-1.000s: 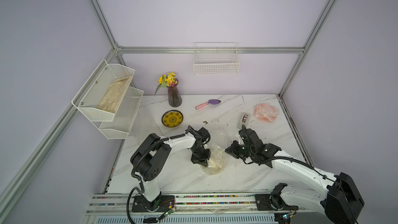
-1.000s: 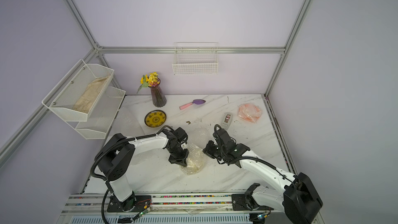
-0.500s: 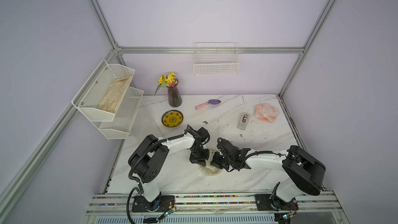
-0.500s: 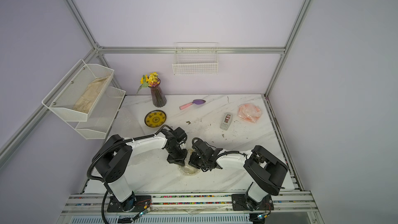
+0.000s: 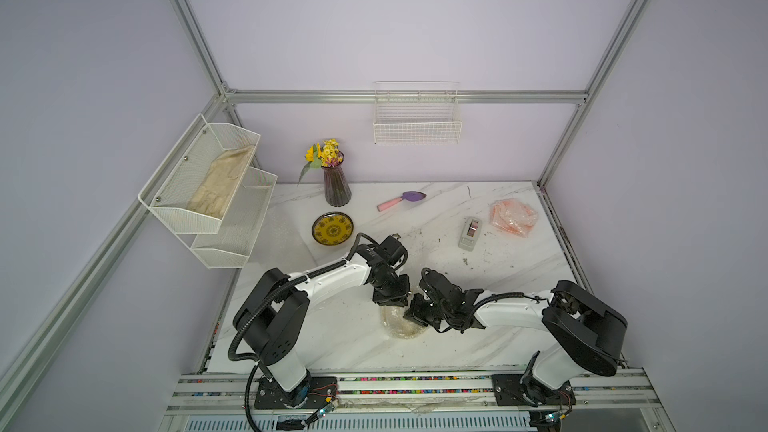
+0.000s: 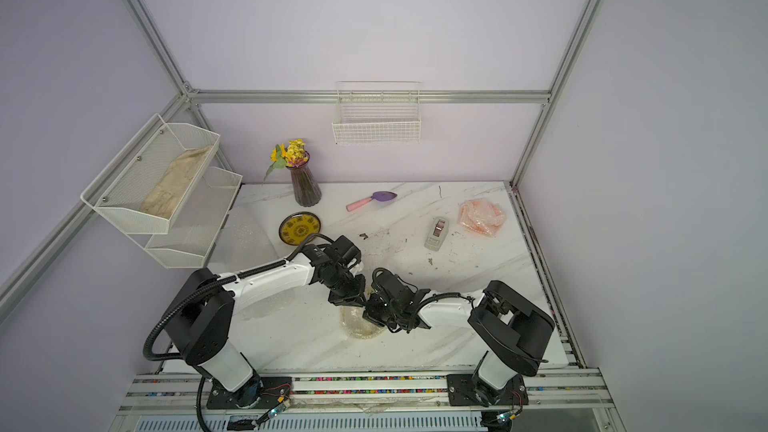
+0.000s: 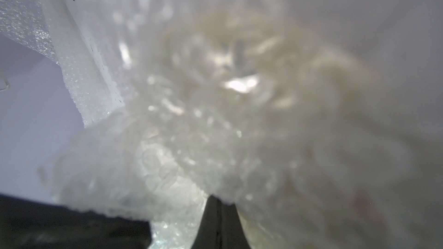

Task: Wrap dinner plates in bubble wrap
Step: Wrap the plate in the bubble wrap.

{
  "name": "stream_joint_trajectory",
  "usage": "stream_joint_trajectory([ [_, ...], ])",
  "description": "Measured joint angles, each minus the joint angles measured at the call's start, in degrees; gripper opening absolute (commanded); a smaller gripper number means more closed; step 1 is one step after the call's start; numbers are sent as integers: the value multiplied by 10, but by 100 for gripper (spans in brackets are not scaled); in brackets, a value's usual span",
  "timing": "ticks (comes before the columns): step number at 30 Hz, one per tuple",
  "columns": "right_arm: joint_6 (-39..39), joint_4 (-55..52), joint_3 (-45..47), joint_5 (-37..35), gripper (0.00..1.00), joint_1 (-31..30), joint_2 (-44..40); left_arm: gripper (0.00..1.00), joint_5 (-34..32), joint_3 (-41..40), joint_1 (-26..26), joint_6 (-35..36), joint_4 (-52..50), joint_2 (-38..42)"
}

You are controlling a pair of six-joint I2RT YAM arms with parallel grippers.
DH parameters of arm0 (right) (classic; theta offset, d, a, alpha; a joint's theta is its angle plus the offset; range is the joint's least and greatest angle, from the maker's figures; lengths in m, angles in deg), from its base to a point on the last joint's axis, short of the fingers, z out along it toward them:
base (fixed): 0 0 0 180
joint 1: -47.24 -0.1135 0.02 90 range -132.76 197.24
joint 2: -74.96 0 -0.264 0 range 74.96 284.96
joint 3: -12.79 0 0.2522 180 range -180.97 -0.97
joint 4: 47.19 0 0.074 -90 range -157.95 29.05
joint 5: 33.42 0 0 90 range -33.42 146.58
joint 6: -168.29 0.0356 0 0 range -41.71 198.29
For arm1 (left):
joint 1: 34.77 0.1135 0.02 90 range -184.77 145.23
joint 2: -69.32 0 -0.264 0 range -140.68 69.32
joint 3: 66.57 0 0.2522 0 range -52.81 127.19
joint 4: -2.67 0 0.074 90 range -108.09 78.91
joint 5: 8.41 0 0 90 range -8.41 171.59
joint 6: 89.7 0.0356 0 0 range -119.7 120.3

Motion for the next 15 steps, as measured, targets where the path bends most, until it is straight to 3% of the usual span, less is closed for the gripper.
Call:
stream_joint_trajectory([
  [5, 7, -13, 8, -3, 1, 0, -25, 7, -1, -3, 0, 1, 9, -59],
  [7, 8, -31, 8, -3, 14, 5, -48, 5, -2, -7, -1, 9, 7, -61],
  [9, 8, -54, 9, 0, 16, 20, -79, 5, -7, -10, -3, 19, 5, -61],
  [15, -19, -93, 8, 23, 3, 86, -143, 4, -8, -18, -3, 54, 6, -59],
])
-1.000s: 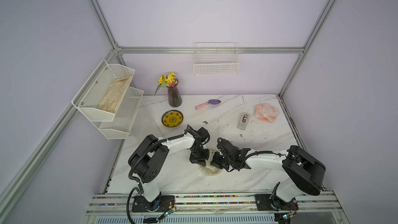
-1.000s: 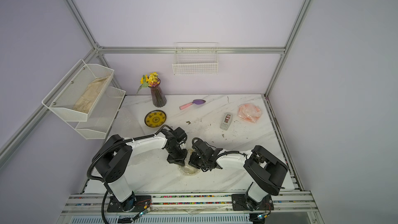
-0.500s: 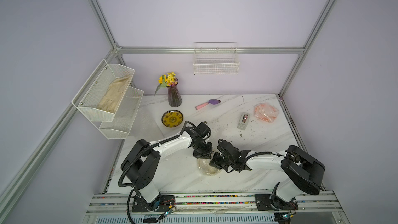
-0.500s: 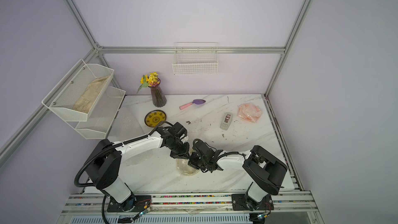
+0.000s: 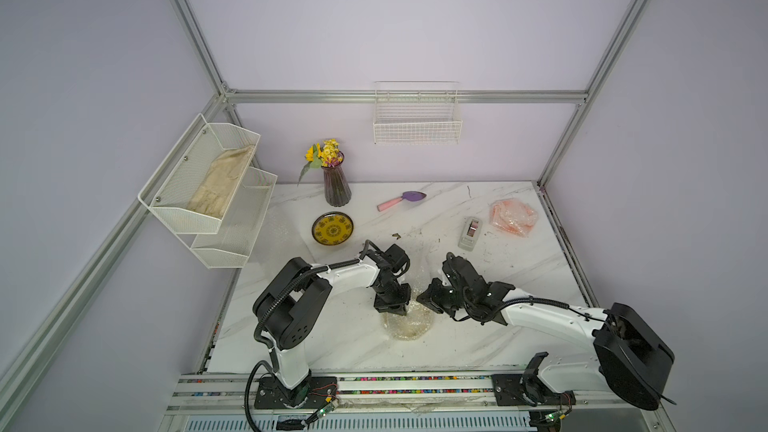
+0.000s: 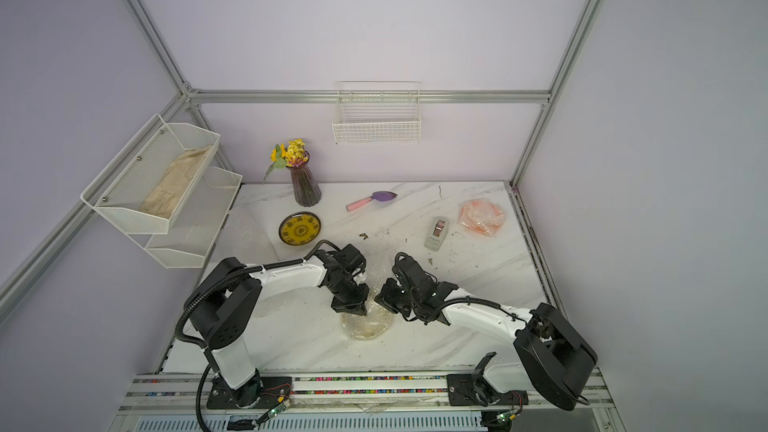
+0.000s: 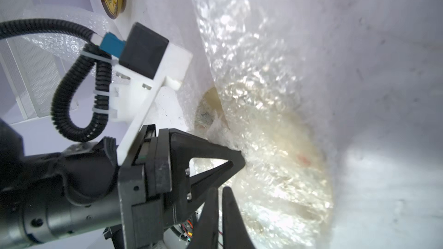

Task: Wrap dinner plates in bubble wrap
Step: Wrap the plate in the bubble wrap.

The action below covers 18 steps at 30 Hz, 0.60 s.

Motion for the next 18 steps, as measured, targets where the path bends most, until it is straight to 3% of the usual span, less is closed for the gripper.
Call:
stream_joint_trajectory([
  [7, -12, 0, 27, 34, 0, -10, 79, 4, -9, 3, 2, 69, -7, 0],
  [14, 24, 84, 33, 44, 0, -68, 115, 5, -26, 24, 32, 130, -56, -7],
  [18, 22, 78, 14, 51, 0, -78, 120, 5, -27, 33, 43, 154, -73, -13],
])
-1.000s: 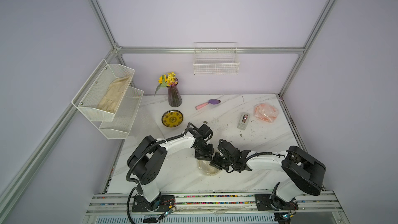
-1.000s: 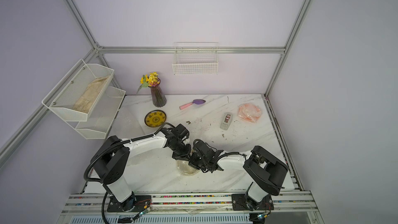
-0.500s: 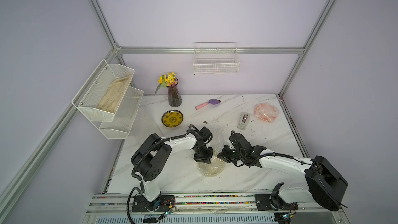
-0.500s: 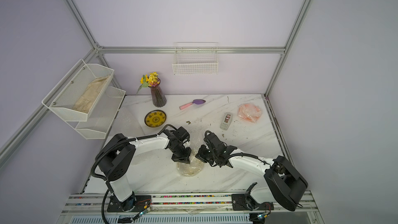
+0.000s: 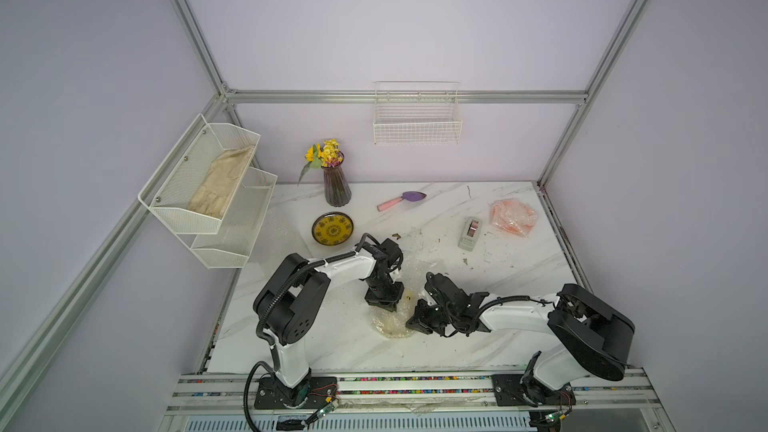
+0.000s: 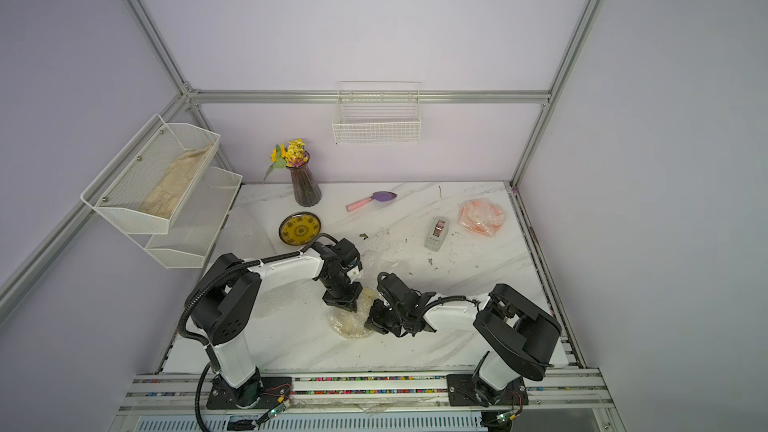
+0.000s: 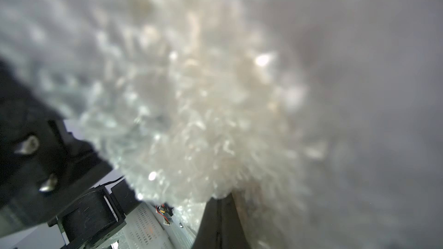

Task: Wrap dinner plates in bubble wrap
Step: Wrap the plate in the bubble wrap.

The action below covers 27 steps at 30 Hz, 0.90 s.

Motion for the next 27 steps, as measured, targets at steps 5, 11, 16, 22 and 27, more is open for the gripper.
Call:
stream_joint_trajectory([
  [5, -22, -19, -44, 0, 0, -3, -10, 5, 0, 0, 0, 15, -1, 0],
  [11, -27, 27, -74, 30, 0, -4, 77, 10, -11, 0, 0, 16, -3, 7],
  [16, -26, 40, -74, 36, 0, -3, 98, 20, -33, 0, 2, -3, -16, 44],
  [22, -26, 46, -71, 36, 0, -3, 98, 19, -20, 0, 2, -61, -22, 107],
  [27, -24, 50, -68, 36, 0, -3, 97, 11, -9, -13, -9, -93, -9, 100],
])
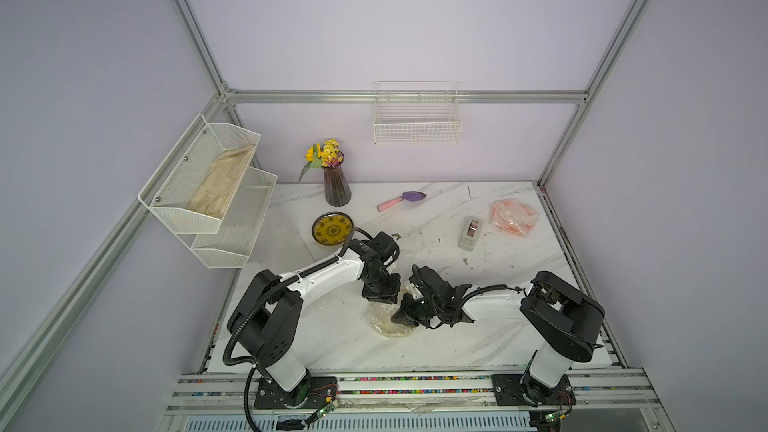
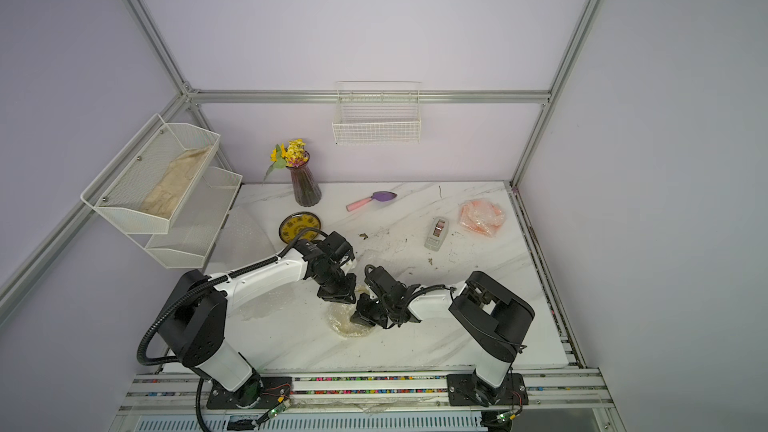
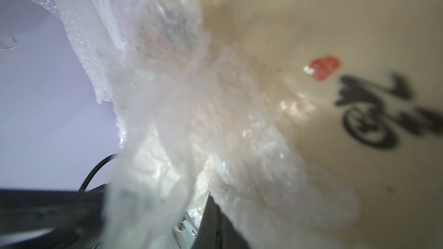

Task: Wrap dinner plates in bubble wrap
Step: Wrap the plate in the bubble wrap.

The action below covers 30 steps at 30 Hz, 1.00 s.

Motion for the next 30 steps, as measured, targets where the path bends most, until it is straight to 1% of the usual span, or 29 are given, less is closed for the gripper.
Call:
stream_joint_trajectory([
  [5, 0, -7, 0, -1, 0, 0, -8, 8, 1, -35, -4, -9, 15, -59],
  [6, 0, -15, 0, -4, 0, 1, -15, 8, 12, -38, -2, -9, 16, -64],
  [8, 0, -29, 0, -8, 10, 4, -32, 7, 13, -42, 0, -9, 19, -58],
  [10, -2, -47, 4, -12, 20, 16, -66, 7, 13, -44, 0, -8, 21, -58],
  [12, -7, -56, 15, -14, 24, 40, -109, 7, 13, -45, 0, -8, 22, -58],
  [15, -17, -78, 47, -15, 30, 108, -183, 7, 13, -45, 0, -7, 22, -58],
  [16, -24, -89, 61, -18, 35, 139, -212, 7, 13, -46, 0, -7, 22, -58],
  [18, -45, -107, 84, -25, 51, 193, -258, 6, 13, -46, 0, -7, 22, -57],
  [19, -56, -113, 96, -26, 58, 214, -277, 6, 13, -46, 0, -6, 22, -57],
  [22, -81, -119, 126, -15, 71, 241, -292, 6, 12, -46, 0, -5, 21, -57],
  [25, -86, -99, 151, 5, 75, 245, -260, 6, 12, -46, 0, -2, 21, -57],
  [28, -87, -70, 161, 20, 74, 246, -213, 6, 11, -47, 0, -2, 21, -57],
  [30, -96, -45, 151, 22, 71, 250, -189, 6, 12, -47, 0, 1, 21, -57],
])
